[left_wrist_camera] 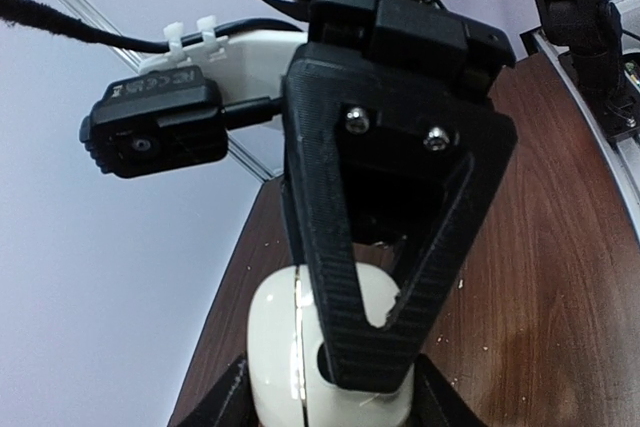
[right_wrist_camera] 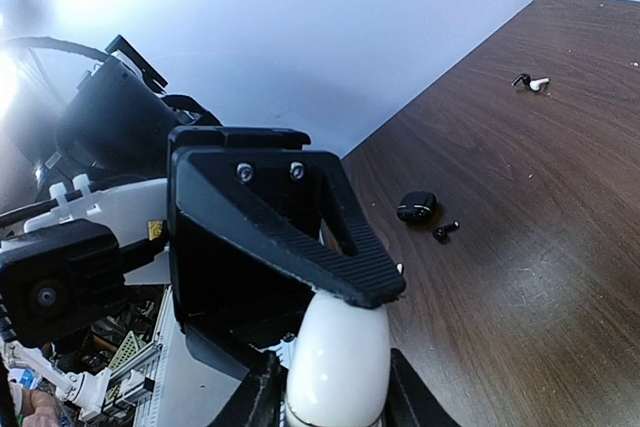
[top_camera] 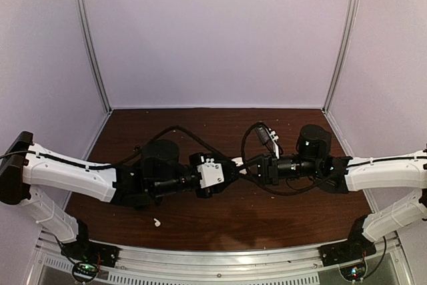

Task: Insert the wireless bluetooth earbuds into the charging case
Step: Pass from the left arm to the right

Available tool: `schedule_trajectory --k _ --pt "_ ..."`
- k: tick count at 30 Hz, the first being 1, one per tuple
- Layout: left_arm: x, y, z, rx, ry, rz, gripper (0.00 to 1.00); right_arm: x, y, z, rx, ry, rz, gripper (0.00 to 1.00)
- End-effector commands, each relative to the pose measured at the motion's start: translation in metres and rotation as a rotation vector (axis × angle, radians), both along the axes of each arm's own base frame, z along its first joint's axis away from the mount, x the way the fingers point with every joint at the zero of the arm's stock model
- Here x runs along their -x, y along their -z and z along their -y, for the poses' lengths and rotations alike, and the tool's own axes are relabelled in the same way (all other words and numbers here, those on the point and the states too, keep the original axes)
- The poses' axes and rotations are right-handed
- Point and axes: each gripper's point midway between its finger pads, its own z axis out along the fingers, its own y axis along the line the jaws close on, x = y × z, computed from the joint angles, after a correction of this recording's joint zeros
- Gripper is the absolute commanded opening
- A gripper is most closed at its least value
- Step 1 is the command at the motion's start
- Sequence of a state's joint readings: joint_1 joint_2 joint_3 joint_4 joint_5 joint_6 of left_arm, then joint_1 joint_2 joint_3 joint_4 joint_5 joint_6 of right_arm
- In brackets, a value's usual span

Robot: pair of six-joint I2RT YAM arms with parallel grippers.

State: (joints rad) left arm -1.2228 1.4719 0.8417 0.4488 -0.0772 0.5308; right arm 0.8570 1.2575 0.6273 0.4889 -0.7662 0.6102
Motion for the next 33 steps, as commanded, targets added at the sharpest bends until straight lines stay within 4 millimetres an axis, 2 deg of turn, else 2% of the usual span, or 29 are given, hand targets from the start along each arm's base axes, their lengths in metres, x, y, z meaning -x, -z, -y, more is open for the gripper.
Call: schedule_trajectory --k 1,8,14,19,26,33 --pt "-0.009 -0.028 0.003 0.091 -0.033 0.033 0.33 0.001 -0.001 0.000 -0.023 -0.011 -0.005 0.35" --pt "-0.016 -0.032 0.001 0.116 -0.076 0.029 0.33 0.002 0.004 0.000 -0.041 -0.010 -0.039 0.41" --pt "-0.015 -0.032 0.002 0.115 -0.069 0.026 0.33 0.001 0.001 0.000 -0.044 -0.003 -0.029 0.33" --pt "-0.015 -0.030 0.004 0.101 -0.065 0.027 0.33 -0.002 -0.002 0.001 -0.049 0.013 -0.020 0.37" --pt "-0.015 -0.031 0.006 0.111 -0.063 0.023 0.33 -0.002 -0.006 0.001 -0.065 0.015 -0.021 0.30" --pt "-0.016 -0.031 0.006 0.114 -0.072 0.020 0.33 -0.006 -0.009 0.003 -0.074 0.040 -0.023 0.30"
